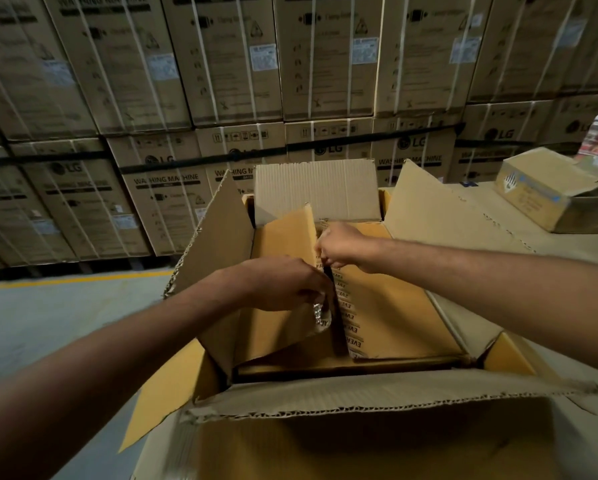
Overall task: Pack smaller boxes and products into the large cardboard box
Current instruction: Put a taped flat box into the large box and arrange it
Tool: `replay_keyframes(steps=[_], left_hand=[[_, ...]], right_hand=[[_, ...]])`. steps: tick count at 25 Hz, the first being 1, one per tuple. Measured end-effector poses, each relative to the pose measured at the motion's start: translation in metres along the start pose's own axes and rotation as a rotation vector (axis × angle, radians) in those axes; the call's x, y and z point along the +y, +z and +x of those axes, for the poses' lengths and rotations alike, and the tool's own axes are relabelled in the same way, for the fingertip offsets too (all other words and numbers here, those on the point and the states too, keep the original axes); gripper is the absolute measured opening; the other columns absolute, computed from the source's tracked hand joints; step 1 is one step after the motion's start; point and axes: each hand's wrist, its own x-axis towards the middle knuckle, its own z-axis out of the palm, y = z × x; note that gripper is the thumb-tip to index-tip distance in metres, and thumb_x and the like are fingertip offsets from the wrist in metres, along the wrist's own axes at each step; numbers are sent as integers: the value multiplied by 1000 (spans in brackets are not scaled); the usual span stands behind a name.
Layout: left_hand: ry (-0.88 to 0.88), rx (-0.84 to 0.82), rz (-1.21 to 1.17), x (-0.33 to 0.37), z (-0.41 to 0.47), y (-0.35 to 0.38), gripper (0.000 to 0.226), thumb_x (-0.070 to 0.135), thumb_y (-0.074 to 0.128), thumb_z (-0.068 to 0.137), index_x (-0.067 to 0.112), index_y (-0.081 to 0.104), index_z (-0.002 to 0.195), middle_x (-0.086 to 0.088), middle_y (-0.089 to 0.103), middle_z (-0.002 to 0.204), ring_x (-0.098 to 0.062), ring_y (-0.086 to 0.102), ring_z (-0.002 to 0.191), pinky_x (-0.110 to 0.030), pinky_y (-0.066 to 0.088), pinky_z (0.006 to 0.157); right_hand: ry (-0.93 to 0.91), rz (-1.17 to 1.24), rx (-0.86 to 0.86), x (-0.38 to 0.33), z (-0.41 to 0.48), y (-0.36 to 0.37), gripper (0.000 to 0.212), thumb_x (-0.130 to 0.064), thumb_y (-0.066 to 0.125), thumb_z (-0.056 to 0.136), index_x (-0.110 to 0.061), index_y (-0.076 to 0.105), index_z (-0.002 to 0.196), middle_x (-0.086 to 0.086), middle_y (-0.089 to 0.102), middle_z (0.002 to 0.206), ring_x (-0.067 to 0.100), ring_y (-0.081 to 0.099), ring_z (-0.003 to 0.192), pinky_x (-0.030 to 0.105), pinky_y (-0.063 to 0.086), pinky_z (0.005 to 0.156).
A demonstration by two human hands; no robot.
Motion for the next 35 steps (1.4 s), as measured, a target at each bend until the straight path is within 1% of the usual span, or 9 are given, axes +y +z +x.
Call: replay_keyframes(steps=[4,8,13,18,20,23,25,30,35], left_hand=[[-155,141,-9,-5,-37,-36,27,34,52,104,28,69,124,8,72,119,-7,68,106,-35,58,88],[-414,78,78,-14,-89,-71,27,36,49,104,28,73,114,4,71,111,-11,66,104,-41,49,106],[-654,-280,334,-9,-120,-54,31,23,45,105,23,58,133,-3,56,145,-25,34,150,-53,12,127],[-641,-301,390,-5,-105,-39,34,26,51,103,20,56,137,-5,58,142,-24,44,142,-46,29,123],[-594,-321,376,0,-85,-40,31,24,53,102,20,58,132,-5,63,133,-25,54,131,-44,42,113],[-537,-382,181,18,-36,-32,33,35,58,100,21,60,130,-2,65,123,-24,64,111,-37,53,89],[-471,-405,-13,31,-1,-23,38,38,52,104,18,62,134,-3,65,127,-23,63,112,-38,53,93],[-492,-418,-579,67,58,12,37,12,46,105,11,51,142,-6,55,136,-20,51,116,-28,40,94],[-508,23,-908,71,82,19,60,3,53,95,21,42,150,-1,53,145,-20,54,129,-40,52,104]], right_hand=[[-66,270,38,-40,-2,3,26,-4,52,101,-7,69,120,14,73,103,26,71,94,44,60,86],[-201,277,-199,-75,-1,28,37,-2,48,102,-18,50,135,7,64,126,17,63,105,37,55,87],[-441,-5,-457,-90,-3,78,60,4,45,101,-22,40,154,3,41,158,21,45,138,35,45,105],[-450,-91,-393,-78,1,67,58,3,49,98,-19,46,151,4,50,153,20,47,138,34,43,108],[-448,-352,-399,-65,4,50,43,-6,55,100,-17,57,142,5,60,142,21,57,128,34,48,102],[-394,-867,-367,-29,1,26,14,-21,57,99,-22,67,110,1,69,100,19,65,86,35,55,70],[-307,-1007,-373,0,1,15,7,-24,61,97,-25,63,90,-2,65,85,15,61,71,31,50,58],[-318,-983,-352,44,-5,-19,24,-28,53,100,-26,69,118,-4,69,116,17,64,101,42,57,87],[-413,-881,-100,43,-20,-69,25,-31,44,102,-23,67,94,-2,67,96,16,62,85,40,55,79]])
